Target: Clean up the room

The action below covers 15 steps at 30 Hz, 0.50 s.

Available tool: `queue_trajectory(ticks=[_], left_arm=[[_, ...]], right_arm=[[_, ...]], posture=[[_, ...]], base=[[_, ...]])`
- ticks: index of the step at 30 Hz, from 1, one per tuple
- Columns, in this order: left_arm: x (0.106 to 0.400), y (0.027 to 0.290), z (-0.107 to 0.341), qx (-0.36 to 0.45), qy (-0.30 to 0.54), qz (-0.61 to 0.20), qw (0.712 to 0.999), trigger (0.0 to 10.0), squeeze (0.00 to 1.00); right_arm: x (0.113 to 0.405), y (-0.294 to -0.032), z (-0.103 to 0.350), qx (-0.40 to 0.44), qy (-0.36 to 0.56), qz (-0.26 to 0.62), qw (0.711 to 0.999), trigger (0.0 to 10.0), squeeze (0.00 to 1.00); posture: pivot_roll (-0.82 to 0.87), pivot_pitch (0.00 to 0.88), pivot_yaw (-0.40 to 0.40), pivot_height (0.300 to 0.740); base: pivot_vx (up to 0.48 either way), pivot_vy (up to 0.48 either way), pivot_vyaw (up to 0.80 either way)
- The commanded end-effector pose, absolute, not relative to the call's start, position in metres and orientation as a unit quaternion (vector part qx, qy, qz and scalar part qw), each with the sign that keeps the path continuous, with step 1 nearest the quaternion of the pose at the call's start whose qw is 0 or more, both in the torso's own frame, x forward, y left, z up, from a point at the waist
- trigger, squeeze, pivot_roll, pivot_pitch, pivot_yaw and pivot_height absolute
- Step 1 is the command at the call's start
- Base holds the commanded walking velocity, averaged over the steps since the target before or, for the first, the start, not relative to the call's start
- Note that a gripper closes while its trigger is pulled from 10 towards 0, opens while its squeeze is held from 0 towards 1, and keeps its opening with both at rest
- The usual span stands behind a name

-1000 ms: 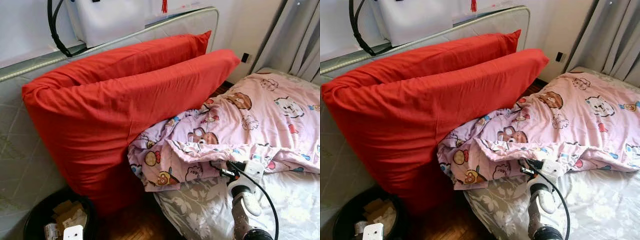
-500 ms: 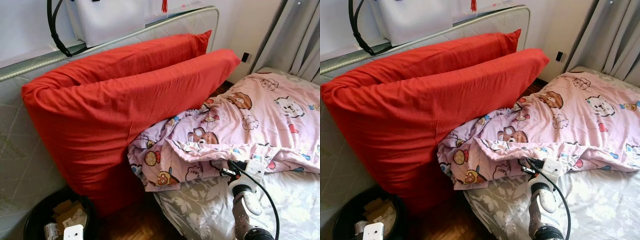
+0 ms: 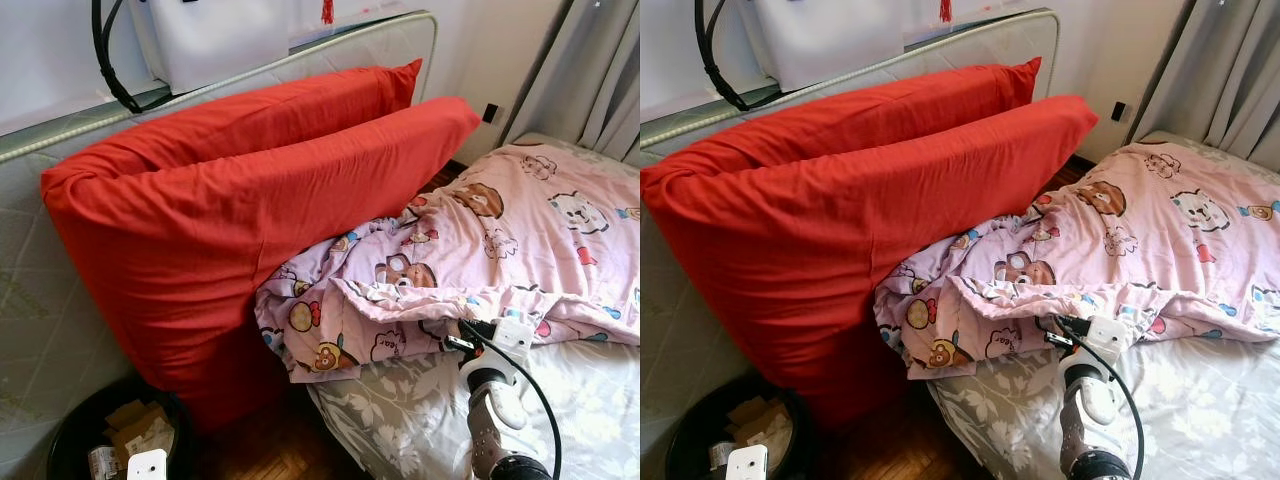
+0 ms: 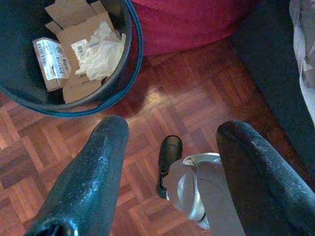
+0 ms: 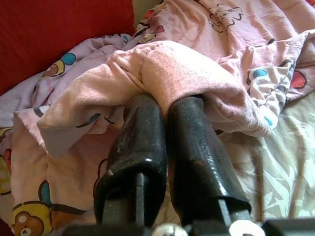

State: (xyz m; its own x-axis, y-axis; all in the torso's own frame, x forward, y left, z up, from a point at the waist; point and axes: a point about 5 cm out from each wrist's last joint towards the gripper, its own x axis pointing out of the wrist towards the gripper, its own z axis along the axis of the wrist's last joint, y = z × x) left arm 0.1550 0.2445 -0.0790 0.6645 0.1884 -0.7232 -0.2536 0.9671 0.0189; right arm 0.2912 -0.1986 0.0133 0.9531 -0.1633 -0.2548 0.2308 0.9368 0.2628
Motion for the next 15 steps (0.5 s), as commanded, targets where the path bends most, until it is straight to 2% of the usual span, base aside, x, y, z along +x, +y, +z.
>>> queue_trajectory(ticks=[1,15], left_arm=[[0.1485,0.2467,-0.0817,-0.034,0.406,0.120,0.905,10.0,0.00],[0.1490,0.2453,-0.0820,-0.036,0.406,0.120,0.905,10.0,0.00]], right_arm=[[0.2942,-0.1986,0.0167,0.143,0.108,-0.101,0.979,10.0,0.00],[0.2969,-0.2034,0.0207,0.135,0.101,-0.107,0.980,10.0,0.00]], posture=[[0.04,0.083,-0.012,0.740],[0.04,0.083,-0.016,0.740]], base=[[-0.251,0.000,0.00],[-0.258,0.000,0.00]])
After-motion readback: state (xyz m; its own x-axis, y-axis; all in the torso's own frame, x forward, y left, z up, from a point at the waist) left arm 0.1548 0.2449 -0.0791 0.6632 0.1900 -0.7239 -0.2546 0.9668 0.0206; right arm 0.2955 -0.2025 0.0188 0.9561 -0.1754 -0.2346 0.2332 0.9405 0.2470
